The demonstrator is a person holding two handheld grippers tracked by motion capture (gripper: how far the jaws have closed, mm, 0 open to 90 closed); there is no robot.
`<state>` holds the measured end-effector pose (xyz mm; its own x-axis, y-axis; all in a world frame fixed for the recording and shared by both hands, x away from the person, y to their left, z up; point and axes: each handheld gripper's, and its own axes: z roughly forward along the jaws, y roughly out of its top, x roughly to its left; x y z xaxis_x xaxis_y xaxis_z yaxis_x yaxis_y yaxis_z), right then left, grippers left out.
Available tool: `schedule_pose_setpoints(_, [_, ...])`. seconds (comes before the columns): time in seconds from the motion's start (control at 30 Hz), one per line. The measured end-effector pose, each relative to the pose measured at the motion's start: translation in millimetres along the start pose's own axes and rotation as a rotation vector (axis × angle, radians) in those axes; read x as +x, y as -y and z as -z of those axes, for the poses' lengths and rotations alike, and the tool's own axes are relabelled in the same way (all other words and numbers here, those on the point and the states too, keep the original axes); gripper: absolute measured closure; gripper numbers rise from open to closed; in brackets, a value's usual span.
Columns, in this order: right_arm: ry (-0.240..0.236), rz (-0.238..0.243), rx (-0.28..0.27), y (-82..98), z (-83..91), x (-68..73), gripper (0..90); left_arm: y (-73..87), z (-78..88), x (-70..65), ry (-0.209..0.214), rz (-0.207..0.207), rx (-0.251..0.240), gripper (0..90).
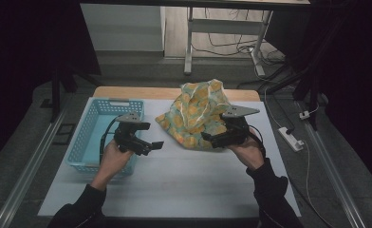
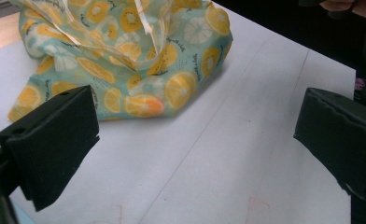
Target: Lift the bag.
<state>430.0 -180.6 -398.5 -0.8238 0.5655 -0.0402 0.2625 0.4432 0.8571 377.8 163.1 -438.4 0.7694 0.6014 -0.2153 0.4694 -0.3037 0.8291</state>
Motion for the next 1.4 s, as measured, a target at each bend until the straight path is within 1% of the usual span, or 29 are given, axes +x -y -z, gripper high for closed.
schedule_pose_setpoints(0.1, [0.006, -0.003, -0.008, 3.7, -0.3, 2.0, 0.0, 5.8, -1.4, -2.4, -0.012, 0.0, 0.014, 0.0])
schedule_pose_setpoints(0.2, [0.016, -0.001, -0.016, 7.7, 1.5, 4.3, 0.0, 12.1, -0.6, -5.2, -0.034, -0.002, 0.023, 0.0])
schedule_pose_setpoints(0.3, [0.01, 0.0, -0.011, 14.3, 3.6, 6.8, 0.0, 18.0, 2.7, -7.3, -0.046, 0.001, 0.02, 0.0])
schedule_pose_setpoints(0.43, [0.0, -0.007, 0.002, 23.6, 5.8, 9.2, 0.0, 25.4, 7.9, -9.3, -0.052, 0.015, 0.011, 0.0])
schedule_pose_setpoints(0.57, [-0.015, -0.014, 0.007, 30.5, 7.4, 12.5, 0.0, 32.3, 11.5, -13.9, -0.057, 0.016, 0.012, 0.0])
schedule_pose_setpoints(0.7, [-0.021, -0.01, 0.01, 35.4, 11.0, 17.5, 0.0, 37.8, 16.1, -19.0, -0.061, 0.014, 0.01, 0.0])
schedule_pose_setpoints(0.77, [-0.017, -0.008, 0.011, 37.5, 13.6, 19.9, 0.0, 40.5, 19.4, -21.5, -0.058, 0.015, 0.01, 0.0])
schedule_pose_setpoints(0.87, [-0.017, -0.01, 0.007, 41.1, 18.8, 22.9, 0.0, 45.1, 25.2, -25.7, -0.069, 0.01, 0.01, 0.0])
schedule_pose_setpoints(1.03, [-0.006, -0.014, 0.01, 50.4, 29.6, 27.3, 0.0, 55.8, 36.1, -31.1, -0.087, 0.02, 0.004, 0.0])
schedule_pose_setpoints(1.2, [0.01, -0.025, 0.009, 62.6, 41.2, 30.5, 0.0, 70.9, 49.0, -34.6, -0.099, 0.044, -0.005, 0.0])
schedule_pose_setpoints(1.27, [0.02, -0.032, 0.008, 67.9, 45.8, 31.6, 0.0, 77.5, 54.7, -36.1, -0.102, 0.06, -0.018, 0.0])
schedule_pose_setpoints(1.4, [0.038, -0.052, 0.011, 79.0, 54.1, 33.5, 0.0, 89.7, 64.3, -39.0, -0.119, 0.075, -0.028, 0.0])
